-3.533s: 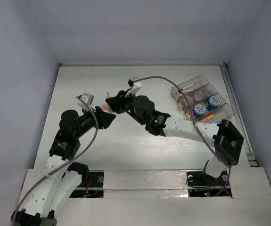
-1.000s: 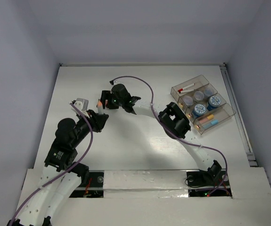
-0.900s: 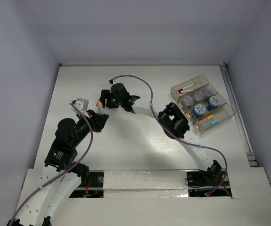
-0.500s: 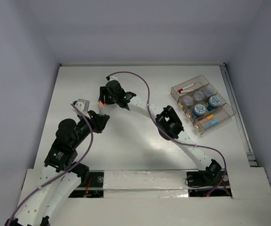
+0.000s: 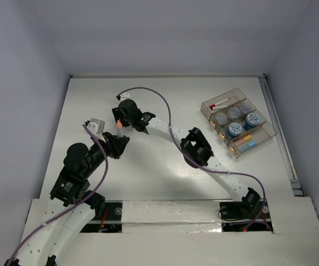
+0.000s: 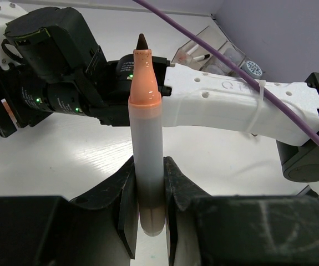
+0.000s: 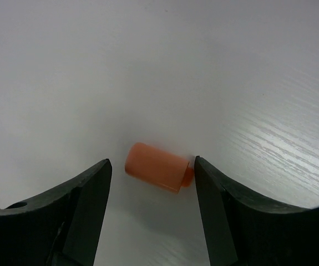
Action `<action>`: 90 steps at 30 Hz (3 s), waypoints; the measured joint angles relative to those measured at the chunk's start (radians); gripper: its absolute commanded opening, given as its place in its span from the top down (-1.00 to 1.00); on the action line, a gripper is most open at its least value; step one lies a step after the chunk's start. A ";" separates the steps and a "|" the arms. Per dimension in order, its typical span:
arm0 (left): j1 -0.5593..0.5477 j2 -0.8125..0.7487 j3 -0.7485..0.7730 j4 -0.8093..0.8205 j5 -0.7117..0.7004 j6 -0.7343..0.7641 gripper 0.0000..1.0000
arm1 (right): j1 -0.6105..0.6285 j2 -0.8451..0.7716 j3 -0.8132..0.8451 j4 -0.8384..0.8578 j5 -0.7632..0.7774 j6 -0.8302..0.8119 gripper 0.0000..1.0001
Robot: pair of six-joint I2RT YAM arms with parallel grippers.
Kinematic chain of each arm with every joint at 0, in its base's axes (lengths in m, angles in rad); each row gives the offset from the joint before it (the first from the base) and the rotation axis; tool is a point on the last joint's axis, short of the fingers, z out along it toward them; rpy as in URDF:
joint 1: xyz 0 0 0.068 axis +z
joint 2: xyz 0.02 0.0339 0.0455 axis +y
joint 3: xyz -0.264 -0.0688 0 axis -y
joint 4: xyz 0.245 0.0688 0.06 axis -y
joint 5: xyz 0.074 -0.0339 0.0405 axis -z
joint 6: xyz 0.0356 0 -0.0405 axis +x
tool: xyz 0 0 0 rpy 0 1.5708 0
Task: Sort the stationery into containers
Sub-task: Move the pen cap to the center of the board.
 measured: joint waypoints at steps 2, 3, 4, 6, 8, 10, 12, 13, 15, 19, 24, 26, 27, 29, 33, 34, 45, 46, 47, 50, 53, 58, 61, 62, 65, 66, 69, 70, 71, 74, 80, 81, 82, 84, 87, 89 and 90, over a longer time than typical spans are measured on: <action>0.000 0.000 0.000 0.000 -0.002 0.000 1.00 | 0.000 0.000 0.000 0.001 -0.005 -0.045 -0.40; 0.000 0.000 0.000 0.000 -0.003 0.000 1.00 | 0.000 0.000 0.000 0.001 -0.010 -0.066 -0.41; 0.000 0.000 0.000 0.000 -0.003 0.000 1.00 | 0.000 0.000 0.000 0.001 -0.013 -0.087 -0.42; 0.000 0.000 0.000 0.000 -0.003 0.000 1.00 | 0.000 0.000 0.000 0.001 -0.025 -0.127 -0.48; 0.000 0.000 0.000 0.000 -0.004 0.000 1.00 | 0.000 0.003 0.001 0.003 -0.035 -0.158 -0.48; 0.000 0.000 0.000 0.000 -0.005 0.000 1.00 | 0.000 0.008 0.007 0.008 -0.042 -0.181 -0.48; 0.000 0.000 0.000 0.000 -0.007 0.000 1.00 | 0.001 0.017 0.019 0.008 -0.047 -0.197 -0.39; 0.000 0.001 0.000 0.000 -0.007 0.000 1.00 | 0.002 0.019 0.020 0.010 -0.050 -0.202 -0.34; 0.000 0.001 0.000 0.000 -0.007 0.000 1.00 | 0.002 0.020 0.020 0.011 -0.053 -0.215 -0.15; 0.003 0.001 0.000 0.000 -0.007 0.000 1.00 | -0.002 0.020 0.021 0.011 -0.058 -0.219 0.12; 0.014 0.001 0.000 0.000 -0.006 0.000 1.00 | 0.000 0.010 -0.023 0.060 -0.037 -0.207 0.50; 0.015 0.001 0.000 0.000 -0.006 0.000 1.00 | 0.000 -0.029 -0.116 0.124 -0.014 -0.194 0.66; 0.015 0.001 0.000 0.000 -0.006 0.000 1.00 | 0.000 -0.051 -0.156 0.144 -0.004 -0.188 0.70; 0.018 0.002 0.000 0.000 -0.006 0.000 1.00 | 0.000 -0.114 -0.273 0.192 0.028 -0.167 0.80; 0.025 0.002 0.000 0.000 -0.006 0.000 1.00 | 0.003 -0.305 -0.604 0.275 0.123 -0.090 0.86; 0.026 0.003 0.000 0.000 -0.005 0.000 1.00 | 0.005 -0.354 -0.682 0.283 0.145 -0.066 0.86; 0.039 0.020 0.000 0.001 0.010 0.000 1.00 | 0.006 -0.832 -1.430 0.435 0.249 0.317 0.16; 0.041 0.022 0.000 0.001 0.012 0.000 1.00 | 0.006 -0.853 -1.460 0.446 0.243 0.344 0.12; 0.043 0.023 0.000 0.001 0.012 0.000 1.00 | 0.007 -0.868 -1.482 0.457 0.235 0.365 -0.10; 0.051 0.026 0.000 0.001 0.013 0.000 1.00 | 0.007 -0.890 -1.502 0.460 0.218 0.401 -0.47; 0.060 0.029 0.000 0.001 0.014 0.000 1.00 | 0.008 -0.904 -1.498 0.446 0.209 0.401 -0.64; 0.060 0.029 0.000 0.001 0.016 0.000 1.00 | 0.013 -0.911 -1.460 0.335 0.212 0.351 -0.69; 0.060 0.029 0.000 0.001 0.017 0.000 1.00 | 0.013 -0.911 -1.435 0.264 0.211 0.292 -0.68; 0.060 0.029 0.000 0.001 0.017 0.000 1.00 | 0.013 -0.911 -1.431 0.245 0.209 0.251 -0.68; 0.060 0.029 0.000 0.001 0.019 0.000 1.00 | 0.013 -0.914 -1.424 0.205 0.191 0.113 -0.66; 0.060 0.029 0.000 0.001 0.019 0.000 1.00 | 0.013 -0.916 -1.421 0.191 0.175 0.061 -0.64; 0.060 0.028 0.000 0.001 0.021 0.000 1.00 | 0.011 -0.915 -1.384 0.136 0.117 -0.069 -0.58; 0.060 0.027 0.000 0.001 0.021 0.000 1.00 | 0.010 -0.914 -1.361 0.122 0.100 -0.105 -0.57; 0.060 0.027 0.000 0.001 0.021 0.000 1.00 | 0.005 -0.909 -1.337 0.111 0.087 -0.134 -0.56; 0.060 0.027 0.000 0.001 0.021 0.000 1.00 | -0.001 -0.859 -1.242 0.095 0.039 -0.220 -0.53; 0.060 0.025 0.000 0.001 0.021 0.000 1.00 | -0.039 -0.734 -1.130 0.070 -0.040 -0.317 -0.27; 0.060 0.024 0.000 0.001 0.021 0.000 1.00 | -0.043 -0.729 -1.123 0.067 -0.049 -0.325 -0.23; 0.060 0.022 0.000 0.001 0.021 0.000 1.00 | -0.047 -0.728 -1.122 0.064 -0.059 -0.325 -0.20; 0.060 0.019 0.000 0.002 0.021 0.000 1.00 | -0.049 -0.728 -1.119 0.058 -0.071 -0.328 -0.16; 0.060 0.019 0.000 0.001 0.021 0.000 1.00 | -0.049 -0.728 -1.119 0.052 -0.077 -0.328 -0.11; 0.060 0.019 0.000 0.001 0.023 0.000 1.00 | -0.049 -0.728 -1.119 0.049 -0.080 -0.327 -0.11; 0.060 0.019 0.000 0.001 0.024 0.000 1.00 | -0.049 -0.728 -1.119 0.048 -0.081 -0.327 -0.10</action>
